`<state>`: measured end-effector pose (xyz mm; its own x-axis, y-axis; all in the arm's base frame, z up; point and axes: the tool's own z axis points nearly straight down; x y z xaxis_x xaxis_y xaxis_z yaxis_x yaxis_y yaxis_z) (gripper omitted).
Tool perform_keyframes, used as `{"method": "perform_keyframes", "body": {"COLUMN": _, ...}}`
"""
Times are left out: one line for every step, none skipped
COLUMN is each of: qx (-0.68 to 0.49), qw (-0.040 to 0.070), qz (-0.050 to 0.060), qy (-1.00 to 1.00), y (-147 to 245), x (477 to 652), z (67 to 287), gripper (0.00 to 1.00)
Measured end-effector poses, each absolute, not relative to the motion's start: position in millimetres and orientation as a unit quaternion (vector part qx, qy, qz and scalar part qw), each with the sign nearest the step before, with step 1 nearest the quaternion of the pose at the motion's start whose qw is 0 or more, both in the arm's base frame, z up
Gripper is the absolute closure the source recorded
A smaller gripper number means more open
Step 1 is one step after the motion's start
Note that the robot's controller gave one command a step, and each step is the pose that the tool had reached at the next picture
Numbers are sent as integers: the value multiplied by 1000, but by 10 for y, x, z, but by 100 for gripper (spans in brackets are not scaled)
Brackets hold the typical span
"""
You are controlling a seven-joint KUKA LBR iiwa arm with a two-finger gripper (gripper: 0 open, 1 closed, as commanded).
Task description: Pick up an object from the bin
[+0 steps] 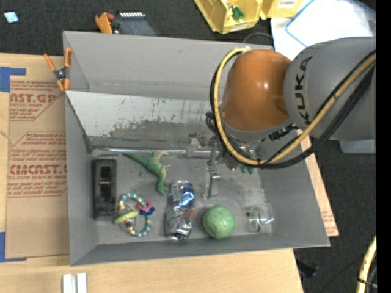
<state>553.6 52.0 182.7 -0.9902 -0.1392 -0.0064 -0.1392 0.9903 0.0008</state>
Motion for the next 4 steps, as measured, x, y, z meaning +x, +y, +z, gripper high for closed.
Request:
{"method": "perform_keyframes", "body": {"qx": -15, "qw": 2, "qz": 1, "qy": 1000, "y": 998, "x": 5359, "z": 1704, "gripper": 0}}
{"method": "perform_keyframes", "body": {"qx": 19, "qw": 1, "qz": 2, "qy": 1000, "y": 1151, "x": 5348, "z": 1616, "gripper": 0}}
{"method": "perform_keyframes", "body": {"qx": -96, "qw": 2, "qz": 0, "qy": 995, "y": 1377, "x": 5415, "z": 1813, "gripper": 0}}
{"method": "perform_keyframes", "body": {"qx": -169, "qw": 2, "qz": 1, "qy": 986, "y": 1414, "x": 5295, "z": 1711, "gripper": 0}}
